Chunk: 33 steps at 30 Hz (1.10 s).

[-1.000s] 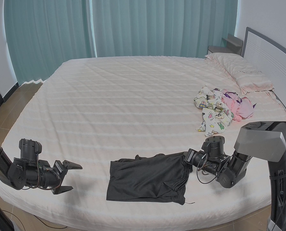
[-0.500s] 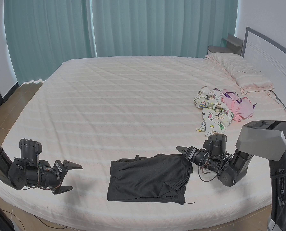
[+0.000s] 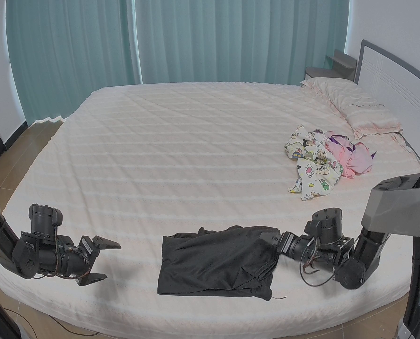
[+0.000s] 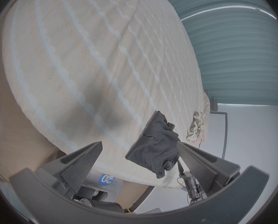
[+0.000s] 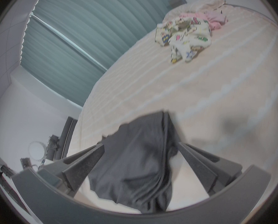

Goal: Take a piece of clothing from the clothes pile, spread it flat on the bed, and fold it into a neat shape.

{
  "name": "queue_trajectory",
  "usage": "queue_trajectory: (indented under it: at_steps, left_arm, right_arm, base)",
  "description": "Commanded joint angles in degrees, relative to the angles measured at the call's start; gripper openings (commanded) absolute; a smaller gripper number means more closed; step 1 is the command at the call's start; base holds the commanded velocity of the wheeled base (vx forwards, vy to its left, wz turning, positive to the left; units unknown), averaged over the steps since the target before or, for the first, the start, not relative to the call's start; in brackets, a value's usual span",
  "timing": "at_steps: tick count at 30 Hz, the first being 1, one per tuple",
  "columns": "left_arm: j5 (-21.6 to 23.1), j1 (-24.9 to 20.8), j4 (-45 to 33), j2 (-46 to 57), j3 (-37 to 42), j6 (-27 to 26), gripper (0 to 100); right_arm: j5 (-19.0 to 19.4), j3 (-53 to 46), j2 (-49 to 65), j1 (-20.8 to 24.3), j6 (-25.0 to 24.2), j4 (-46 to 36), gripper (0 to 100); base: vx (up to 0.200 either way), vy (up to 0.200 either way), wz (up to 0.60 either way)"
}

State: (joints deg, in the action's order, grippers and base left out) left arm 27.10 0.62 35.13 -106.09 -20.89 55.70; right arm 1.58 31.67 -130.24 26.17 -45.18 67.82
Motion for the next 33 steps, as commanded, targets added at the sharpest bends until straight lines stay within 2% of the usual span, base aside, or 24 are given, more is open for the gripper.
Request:
queue_trajectory:
  at_steps: [1,8,19,24,33]
  left_arm:
    - [-2.05,-1.41,0.02,-0.87,0.15,-0.06,100]
    - [-2.93,-2.12,0.11,-1.57,-0.02,-0.06,100]
    - [-3.02,-2.03,0.11,-2.01,0.06,-2.0,100]
    - [-3.02,-2.03,0.11,-2.01,-0.02,-2.0,100]
    - [-4.07,-2.12,0.11,-2.19,-0.11,-1.91,100]
  right_arm:
    - [0.17,-6.01,2.1,6.35,-2.72,1.18,100]
    - [0.09,-6.01,-0.01,7.14,-2.55,1.18,100]
    - [0.09,-1.96,-4.05,7.4,-2.55,5.57,100]
    - [0.0,0.94,-6.87,7.31,-0.09,7.77,100]
    - [-0.18,4.36,-9.68,6.26,0.79,8.3,100]
  base:
    - [-0.2,0.0,0.0]
    - [-0.2,0.0,0.0]
    - [0.0,0.0,0.0]
    - [0.0,0.0,0.0]
    - [0.0,0.0,0.0]
